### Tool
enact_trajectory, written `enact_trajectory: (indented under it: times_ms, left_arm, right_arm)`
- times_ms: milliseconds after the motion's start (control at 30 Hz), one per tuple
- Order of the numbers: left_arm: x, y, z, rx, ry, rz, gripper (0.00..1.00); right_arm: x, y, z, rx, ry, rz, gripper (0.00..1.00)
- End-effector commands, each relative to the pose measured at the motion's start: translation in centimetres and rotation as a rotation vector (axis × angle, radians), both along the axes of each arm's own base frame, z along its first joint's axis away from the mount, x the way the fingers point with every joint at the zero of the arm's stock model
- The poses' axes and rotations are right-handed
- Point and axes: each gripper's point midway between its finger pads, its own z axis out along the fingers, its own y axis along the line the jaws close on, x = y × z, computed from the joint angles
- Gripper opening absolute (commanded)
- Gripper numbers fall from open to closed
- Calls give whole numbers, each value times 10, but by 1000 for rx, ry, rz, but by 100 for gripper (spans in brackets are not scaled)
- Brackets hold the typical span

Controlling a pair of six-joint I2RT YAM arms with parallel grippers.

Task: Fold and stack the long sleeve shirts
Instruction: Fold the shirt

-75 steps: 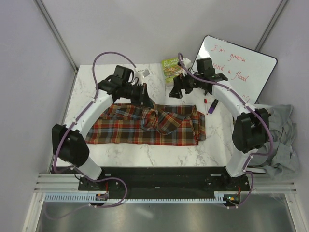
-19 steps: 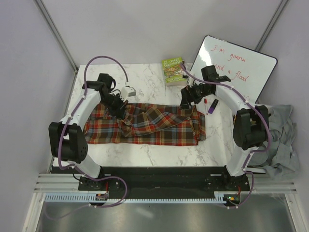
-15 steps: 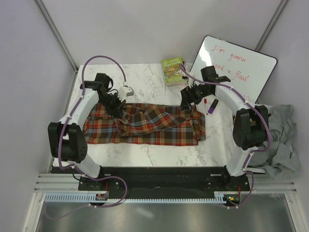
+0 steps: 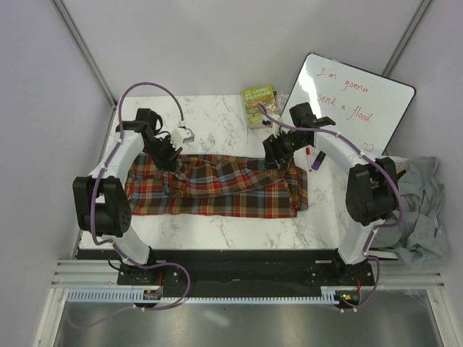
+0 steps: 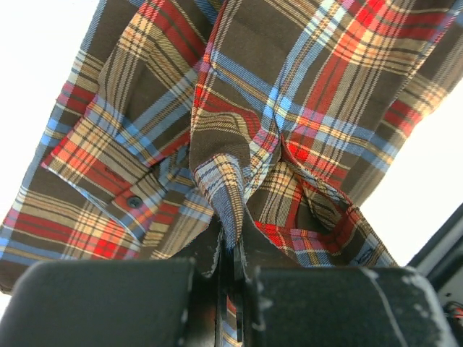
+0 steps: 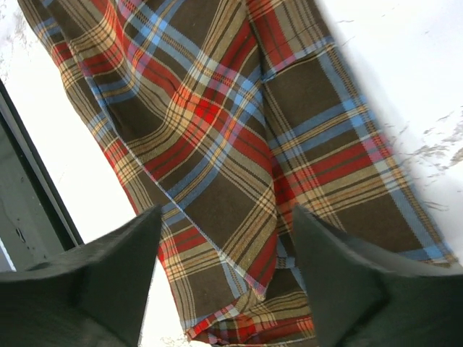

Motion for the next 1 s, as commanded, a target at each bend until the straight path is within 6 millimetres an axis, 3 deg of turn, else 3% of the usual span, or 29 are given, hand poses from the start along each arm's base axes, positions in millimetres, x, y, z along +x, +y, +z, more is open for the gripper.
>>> enact_trajectory:
  times_ms: [0,200,400,500,600,633,733,867,967]
  left_arm:
    - [19,7,-4,29,-79,-60,3]
    - [33,18,-3,53,-113,-52,3]
    - [30,26,-13,67,-98,-50,5]
    - [33,48,-18,59,-78,32,14]
    - [32,58,-18,31,-66,70,38]
    - [31,57,-17,16,-65,74,51]
    - [30,60,-14,-11,-59,109,60]
    - [38,68,-3,-71,-68,178,63]
    - [31,63,0,-102,-61,171,64]
  right_arm:
    - [-8,4,2,-2,-24,27,73]
    - [-21,1,-13,-34,9,41,58]
    - [-37,-1,-28,-64,47,56,44]
    - [-46,-1,-37,-78,74,67,39]
    - [-53,-1,-38,-87,87,92,36]
    - [-51,-1,-36,-86,79,94,36]
    - [-43,4,-25,-71,53,108,38]
    - [-31,9,-17,-72,32,104,39]
    - [-30,14,-8,-53,16,105,38]
